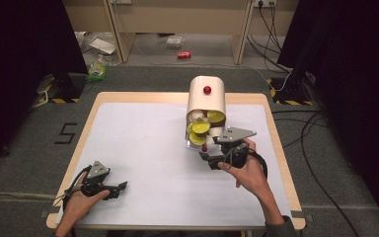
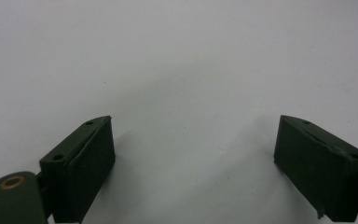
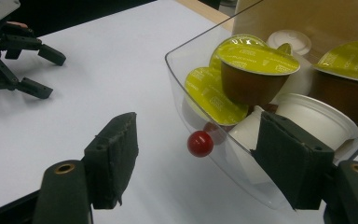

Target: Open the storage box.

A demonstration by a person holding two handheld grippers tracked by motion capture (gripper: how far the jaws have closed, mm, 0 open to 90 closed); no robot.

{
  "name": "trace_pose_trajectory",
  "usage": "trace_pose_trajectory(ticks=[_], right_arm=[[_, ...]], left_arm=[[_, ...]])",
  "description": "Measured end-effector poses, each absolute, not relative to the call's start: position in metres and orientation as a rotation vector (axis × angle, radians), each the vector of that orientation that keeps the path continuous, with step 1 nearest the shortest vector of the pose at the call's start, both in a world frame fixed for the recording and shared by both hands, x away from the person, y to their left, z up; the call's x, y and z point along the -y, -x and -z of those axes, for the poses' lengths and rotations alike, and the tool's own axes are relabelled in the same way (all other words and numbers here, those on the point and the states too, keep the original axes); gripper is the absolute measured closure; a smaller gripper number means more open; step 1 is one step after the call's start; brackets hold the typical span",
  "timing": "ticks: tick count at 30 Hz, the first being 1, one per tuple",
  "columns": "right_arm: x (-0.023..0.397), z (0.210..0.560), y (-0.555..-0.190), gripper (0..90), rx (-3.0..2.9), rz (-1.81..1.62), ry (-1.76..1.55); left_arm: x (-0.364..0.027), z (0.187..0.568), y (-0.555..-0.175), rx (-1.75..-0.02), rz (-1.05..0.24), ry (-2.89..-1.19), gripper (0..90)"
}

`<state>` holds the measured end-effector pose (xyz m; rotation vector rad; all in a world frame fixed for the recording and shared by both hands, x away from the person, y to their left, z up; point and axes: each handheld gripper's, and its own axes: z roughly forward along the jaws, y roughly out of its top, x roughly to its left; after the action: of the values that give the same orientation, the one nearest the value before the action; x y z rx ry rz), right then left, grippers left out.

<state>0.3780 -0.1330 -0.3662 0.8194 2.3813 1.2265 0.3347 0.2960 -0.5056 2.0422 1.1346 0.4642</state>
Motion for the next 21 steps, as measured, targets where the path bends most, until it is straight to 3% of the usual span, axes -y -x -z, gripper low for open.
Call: trace_pose_trajectory(ticks=[21], right_arm=[[0.1351,0.3669,-0.3741,32.2,-2.396,-1.221,-0.819]], left_arm=[[-0.2960,0.5056,-0.3346,-1.135,-0.465,-2.043,11.6]])
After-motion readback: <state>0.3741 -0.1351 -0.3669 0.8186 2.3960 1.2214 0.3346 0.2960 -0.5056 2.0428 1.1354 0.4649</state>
